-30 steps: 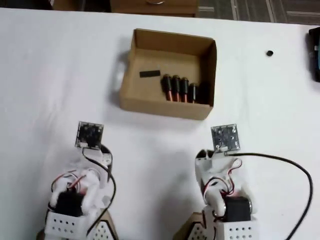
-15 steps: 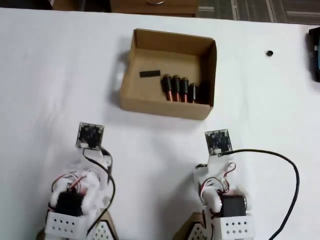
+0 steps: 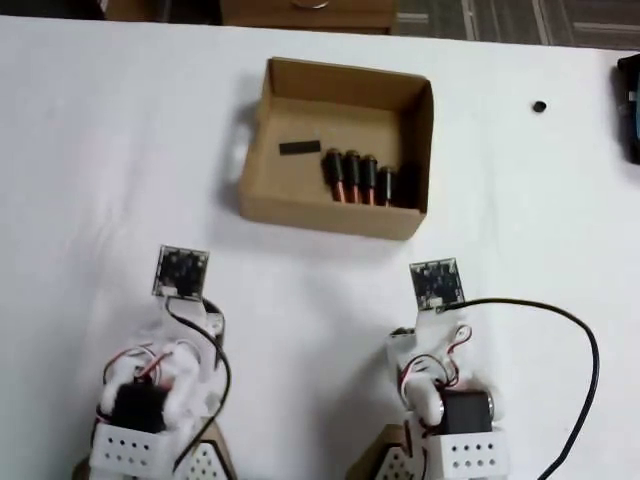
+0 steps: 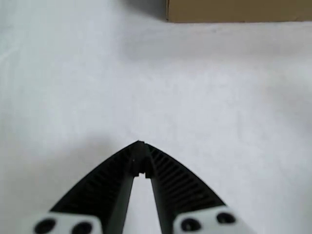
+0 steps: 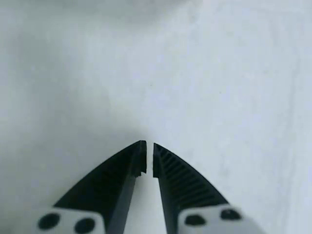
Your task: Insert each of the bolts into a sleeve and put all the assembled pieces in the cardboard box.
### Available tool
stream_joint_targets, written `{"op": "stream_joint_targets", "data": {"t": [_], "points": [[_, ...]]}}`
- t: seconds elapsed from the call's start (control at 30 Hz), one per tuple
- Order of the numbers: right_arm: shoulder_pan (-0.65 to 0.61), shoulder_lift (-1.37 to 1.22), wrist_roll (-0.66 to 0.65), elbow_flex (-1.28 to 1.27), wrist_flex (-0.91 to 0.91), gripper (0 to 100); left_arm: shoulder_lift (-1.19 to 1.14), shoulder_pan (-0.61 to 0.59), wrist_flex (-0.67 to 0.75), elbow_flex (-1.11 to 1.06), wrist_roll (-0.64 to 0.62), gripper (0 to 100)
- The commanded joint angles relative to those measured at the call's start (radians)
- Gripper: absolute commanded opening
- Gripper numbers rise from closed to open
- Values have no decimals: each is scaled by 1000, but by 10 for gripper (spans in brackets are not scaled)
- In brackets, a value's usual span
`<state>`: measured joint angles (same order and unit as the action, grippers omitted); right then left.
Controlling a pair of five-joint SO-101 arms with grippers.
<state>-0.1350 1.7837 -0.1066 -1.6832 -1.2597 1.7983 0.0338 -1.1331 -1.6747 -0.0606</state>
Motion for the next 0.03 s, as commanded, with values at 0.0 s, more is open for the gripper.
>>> {"op": "stream_joint_targets", "data": {"t": [0.0], "points": [[4, 7, -5, -11, -5, 20, 6, -2, -9, -19, 5, 22]]}}
